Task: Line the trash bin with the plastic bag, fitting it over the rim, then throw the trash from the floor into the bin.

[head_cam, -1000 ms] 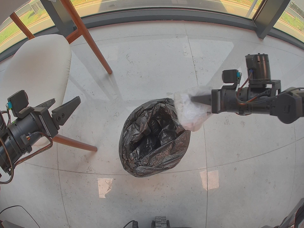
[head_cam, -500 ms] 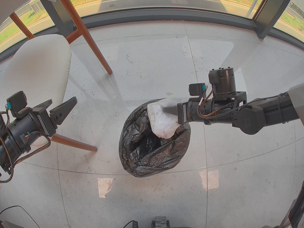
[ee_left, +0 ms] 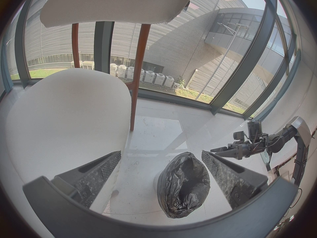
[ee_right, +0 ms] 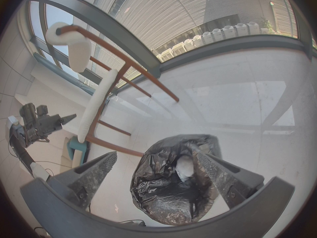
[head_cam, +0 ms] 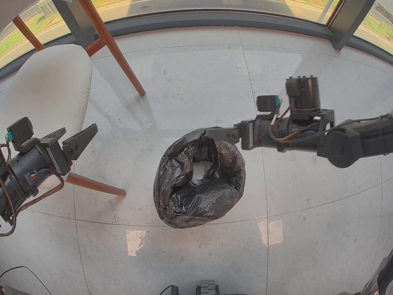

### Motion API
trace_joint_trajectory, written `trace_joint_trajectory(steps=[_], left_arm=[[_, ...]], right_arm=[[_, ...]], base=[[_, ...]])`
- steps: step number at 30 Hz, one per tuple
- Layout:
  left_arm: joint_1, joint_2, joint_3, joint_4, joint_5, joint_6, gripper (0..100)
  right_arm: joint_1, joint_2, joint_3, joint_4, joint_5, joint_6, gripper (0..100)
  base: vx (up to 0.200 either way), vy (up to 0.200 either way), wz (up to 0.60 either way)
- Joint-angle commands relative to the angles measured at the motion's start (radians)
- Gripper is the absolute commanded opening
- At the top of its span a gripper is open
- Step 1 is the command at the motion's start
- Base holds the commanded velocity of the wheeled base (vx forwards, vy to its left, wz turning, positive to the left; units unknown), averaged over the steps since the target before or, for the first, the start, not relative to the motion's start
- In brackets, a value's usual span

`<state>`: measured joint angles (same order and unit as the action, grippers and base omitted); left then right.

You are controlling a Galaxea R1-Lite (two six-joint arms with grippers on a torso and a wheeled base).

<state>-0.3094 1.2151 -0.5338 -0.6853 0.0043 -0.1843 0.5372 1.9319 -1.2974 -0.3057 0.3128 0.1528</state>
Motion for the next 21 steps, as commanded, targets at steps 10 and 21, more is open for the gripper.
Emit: trace_joint_trajectory(steps=[10,21], left_arm=[[0.246,-0.437,0.262,-0.022,0.002,-0.038,100],[0.245,-0.939,0.396,0.44,-0.127,-0.011,100]], right_arm=[[-0.332,-0.918,0.596,0.082,-0.236,0.105,100],[-0.362,-1.547,1.103,0.091,-0.34,-0.121,100]], base=[[0.0,0.0,0.0],[0.0,0.0,0.0]])
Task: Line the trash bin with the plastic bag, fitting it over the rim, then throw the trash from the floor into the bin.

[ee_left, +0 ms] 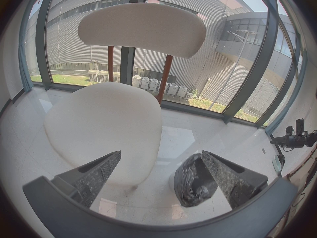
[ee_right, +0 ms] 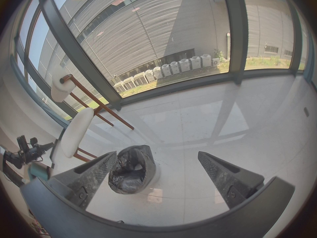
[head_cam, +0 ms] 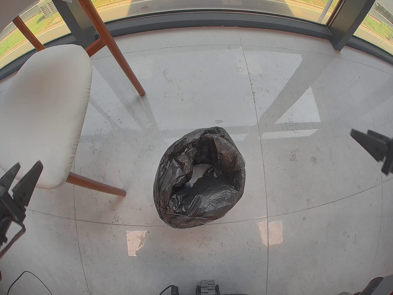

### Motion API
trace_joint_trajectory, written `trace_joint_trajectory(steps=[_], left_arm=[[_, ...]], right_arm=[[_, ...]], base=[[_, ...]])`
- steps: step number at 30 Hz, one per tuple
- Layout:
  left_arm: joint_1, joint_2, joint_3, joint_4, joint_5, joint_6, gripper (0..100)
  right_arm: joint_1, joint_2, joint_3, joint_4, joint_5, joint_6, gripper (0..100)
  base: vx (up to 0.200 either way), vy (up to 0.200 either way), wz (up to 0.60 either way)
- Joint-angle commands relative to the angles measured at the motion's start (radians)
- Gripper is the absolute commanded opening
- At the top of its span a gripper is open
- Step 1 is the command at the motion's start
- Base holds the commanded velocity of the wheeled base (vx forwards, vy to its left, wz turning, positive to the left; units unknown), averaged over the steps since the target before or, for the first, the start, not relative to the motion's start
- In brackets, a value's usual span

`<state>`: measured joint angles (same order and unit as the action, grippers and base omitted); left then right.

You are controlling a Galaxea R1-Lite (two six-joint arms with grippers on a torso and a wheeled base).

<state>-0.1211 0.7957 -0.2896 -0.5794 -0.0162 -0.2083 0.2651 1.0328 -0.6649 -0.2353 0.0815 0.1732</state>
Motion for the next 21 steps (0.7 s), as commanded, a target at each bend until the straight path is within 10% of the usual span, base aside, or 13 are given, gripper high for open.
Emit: trace_joint_trajectory(steps=[1,9,21], left_arm=[[0.057,-0.532,0.152,0.349,-0.114,0.017,100],[0.055,-0.733,0.242,0.486,-0.168,0.181,100],[0.058,-0.733,0.283,0.547,-0.041,0.121,100]], right_arm=[[-0.093,-0.66,0.478,0.024,-0.112,-0.141,100],[-0.187,-0.898,0.533,0.266,-0.128,-0.143,100],[-0.221,-0.962,0.659,0.217,-0.163,-0.13,100]], base=[[0.0,0.0,0.0],[0.0,0.0,0.0],[0.0,0.0,0.0]])
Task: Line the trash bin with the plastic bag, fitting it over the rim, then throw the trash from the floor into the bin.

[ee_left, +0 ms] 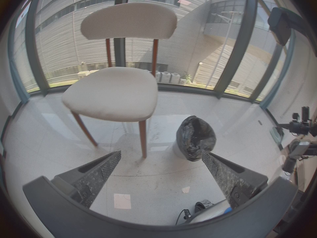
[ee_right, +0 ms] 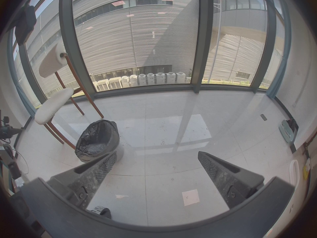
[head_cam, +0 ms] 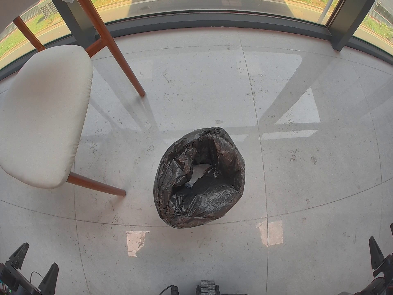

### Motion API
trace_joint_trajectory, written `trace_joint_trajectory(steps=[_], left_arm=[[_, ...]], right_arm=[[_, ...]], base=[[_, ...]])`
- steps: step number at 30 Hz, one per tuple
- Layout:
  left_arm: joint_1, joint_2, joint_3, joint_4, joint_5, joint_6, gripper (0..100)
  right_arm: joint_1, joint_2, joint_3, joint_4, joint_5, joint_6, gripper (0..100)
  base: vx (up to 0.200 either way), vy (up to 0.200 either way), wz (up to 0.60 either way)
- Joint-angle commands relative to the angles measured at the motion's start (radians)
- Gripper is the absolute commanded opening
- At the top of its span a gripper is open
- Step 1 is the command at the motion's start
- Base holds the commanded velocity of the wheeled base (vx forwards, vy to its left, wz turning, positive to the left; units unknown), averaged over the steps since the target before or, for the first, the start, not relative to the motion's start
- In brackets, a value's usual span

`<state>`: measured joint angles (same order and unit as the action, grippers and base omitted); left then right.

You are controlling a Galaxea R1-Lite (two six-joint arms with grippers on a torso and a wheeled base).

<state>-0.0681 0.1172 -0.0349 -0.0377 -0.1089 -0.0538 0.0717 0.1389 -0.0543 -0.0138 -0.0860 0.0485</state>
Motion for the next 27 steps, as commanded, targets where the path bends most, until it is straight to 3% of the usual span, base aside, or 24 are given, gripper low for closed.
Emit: trace_joint_trajectory(steps=[1,4,9,13,17,20,22,23,25,27], left_arm=[[0.005,-0.054,0.029,0.004,0.06,-0.044,100],[0.002,-0.053,0.029,0.004,0.061,-0.057,100],[0.008,-0.051,0.029,0.002,0.064,-0.063,100],[0.085,-0.064,0.03,0.001,0.066,-0.06,100],[0.074,-0.076,0.03,0.001,0.091,-0.064,100],[0.067,-0.117,0.03,0.002,0.045,-0.035,100],[0.067,-0.117,0.03,0.009,0.014,0.066,100],[0.067,-0.117,0.03,0.012,0.02,0.124,100],[0.067,-0.117,0.03,0.016,0.061,0.126,100],[0.067,-0.117,0.032,0.03,0.126,0.054,100]], right_arm=[[-0.027,-0.068,0.053,0.0,0.022,-0.015,100],[-0.027,-0.065,0.054,0.012,0.086,-0.055,100],[-0.086,-0.091,0.054,0.012,0.081,-0.055,100],[-0.069,-0.136,0.054,0.012,0.081,-0.059,100],[-0.069,-0.134,0.054,0.014,0.075,-0.056,100],[-0.069,-0.134,0.054,0.012,0.077,-0.062,100],[-0.067,-0.134,0.054,0.014,0.077,-0.061,100],[-0.067,-0.134,0.054,0.014,0.075,-0.058,100],[-0.067,-0.134,0.054,0.014,0.074,-0.055,100],[-0.067,-0.134,0.054,0.014,0.072,-0.053,100]], base=[[0.0,0.0,0.0],[0.0,0.0,0.0],[0.0,0.0,0.0],[0.0,0.0,0.0],[0.0,0.0,0.0],[0.0,0.0,0.0],[0.0,0.0,0.0],[0.0,0.0,0.0],[0.0,0.0,0.0],[0.0,0.0,0.0]])
